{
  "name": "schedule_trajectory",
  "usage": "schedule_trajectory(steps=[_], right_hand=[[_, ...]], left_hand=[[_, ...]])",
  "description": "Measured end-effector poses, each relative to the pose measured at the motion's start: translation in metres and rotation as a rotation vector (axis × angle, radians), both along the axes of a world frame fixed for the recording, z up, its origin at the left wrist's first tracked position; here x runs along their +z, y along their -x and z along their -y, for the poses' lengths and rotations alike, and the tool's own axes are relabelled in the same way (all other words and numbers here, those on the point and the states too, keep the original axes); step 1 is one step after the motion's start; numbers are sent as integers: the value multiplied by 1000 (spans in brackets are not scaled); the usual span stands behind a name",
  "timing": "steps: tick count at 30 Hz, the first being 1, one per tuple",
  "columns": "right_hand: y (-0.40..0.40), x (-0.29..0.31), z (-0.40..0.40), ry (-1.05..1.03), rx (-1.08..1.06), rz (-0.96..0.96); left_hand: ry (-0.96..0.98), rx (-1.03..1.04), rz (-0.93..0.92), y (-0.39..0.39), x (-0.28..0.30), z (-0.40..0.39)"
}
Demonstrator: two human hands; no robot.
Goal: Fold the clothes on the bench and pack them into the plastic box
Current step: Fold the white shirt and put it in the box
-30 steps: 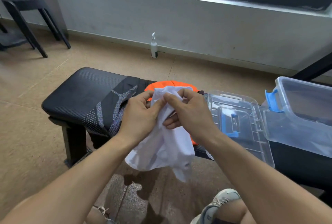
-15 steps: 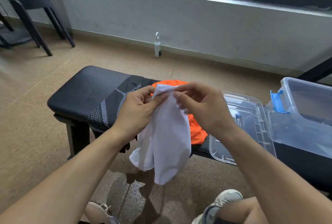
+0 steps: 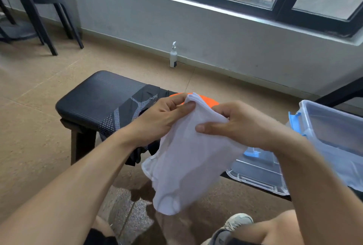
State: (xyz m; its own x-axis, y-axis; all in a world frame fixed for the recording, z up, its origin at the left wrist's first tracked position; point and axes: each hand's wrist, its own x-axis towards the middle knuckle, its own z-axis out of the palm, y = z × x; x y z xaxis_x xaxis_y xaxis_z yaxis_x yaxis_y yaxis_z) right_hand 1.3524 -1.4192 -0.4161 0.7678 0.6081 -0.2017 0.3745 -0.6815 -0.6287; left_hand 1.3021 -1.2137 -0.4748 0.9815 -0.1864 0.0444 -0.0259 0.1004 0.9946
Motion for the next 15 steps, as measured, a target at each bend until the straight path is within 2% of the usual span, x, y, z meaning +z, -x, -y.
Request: schedule_trajectory(steps=[3, 7, 9, 11, 13, 15], right_hand=[[7, 13, -3, 5, -70, 141], [14, 31, -9, -11, -99, 165], [18, 37, -17, 54, -95, 163], [22, 36, -26, 145, -96, 265], [26, 32, -34, 145, -115, 350], [25, 31, -38, 118, -166, 356]], left_hand=[[-60, 81, 47, 2, 5, 0], [-85, 183, 117, 5, 7, 1], [-67, 172, 121, 6, 7, 0], [-31, 161, 122, 6, 7, -2], [16, 196, 125, 5, 7, -2], [67, 275, 115, 2, 5, -6]])
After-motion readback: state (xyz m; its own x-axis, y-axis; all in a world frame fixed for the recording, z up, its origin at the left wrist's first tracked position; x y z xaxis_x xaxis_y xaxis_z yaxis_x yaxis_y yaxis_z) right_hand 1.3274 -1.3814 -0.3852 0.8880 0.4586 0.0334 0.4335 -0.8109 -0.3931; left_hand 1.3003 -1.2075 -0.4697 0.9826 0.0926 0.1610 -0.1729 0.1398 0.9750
